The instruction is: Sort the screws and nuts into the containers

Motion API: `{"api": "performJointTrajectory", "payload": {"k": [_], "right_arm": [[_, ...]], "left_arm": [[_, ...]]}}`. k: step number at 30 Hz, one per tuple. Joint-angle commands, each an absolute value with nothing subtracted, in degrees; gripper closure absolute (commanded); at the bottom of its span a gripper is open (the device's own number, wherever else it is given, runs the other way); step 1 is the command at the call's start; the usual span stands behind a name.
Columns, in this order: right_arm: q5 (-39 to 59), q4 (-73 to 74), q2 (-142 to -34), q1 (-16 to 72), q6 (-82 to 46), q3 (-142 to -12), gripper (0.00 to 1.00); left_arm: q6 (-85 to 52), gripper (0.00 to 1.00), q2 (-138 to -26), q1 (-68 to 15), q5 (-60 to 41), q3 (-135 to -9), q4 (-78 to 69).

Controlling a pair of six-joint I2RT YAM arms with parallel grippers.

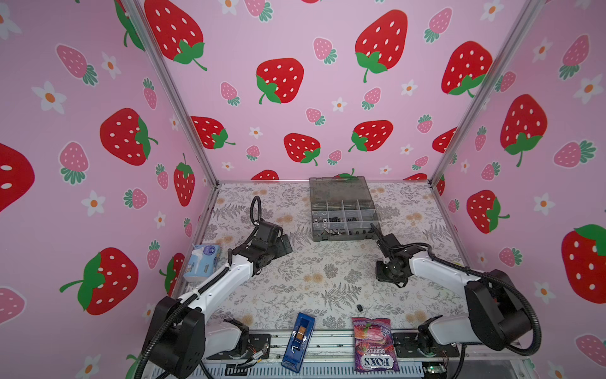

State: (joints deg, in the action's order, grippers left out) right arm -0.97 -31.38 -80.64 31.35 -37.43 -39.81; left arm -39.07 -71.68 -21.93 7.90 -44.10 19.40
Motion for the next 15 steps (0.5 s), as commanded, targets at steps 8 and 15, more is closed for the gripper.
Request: {"api": "performJointTrajectory", "payload": {"k": [8, 15], "right_arm": [[-5.49, -35.67, -81.26, 31.9, -39.24, -41.16, 0.55], [-4.93, -35.31, -81.66, 31.88, -39.38, -39.9, 0.55]], "left_arm": [[-39.46, 0.01, -72.07, -22.15, 8.61, -45.71, 19.16], [-39.41, 0.01, -72.07, -22.08, 8.66, -45.72, 19.16]]}}
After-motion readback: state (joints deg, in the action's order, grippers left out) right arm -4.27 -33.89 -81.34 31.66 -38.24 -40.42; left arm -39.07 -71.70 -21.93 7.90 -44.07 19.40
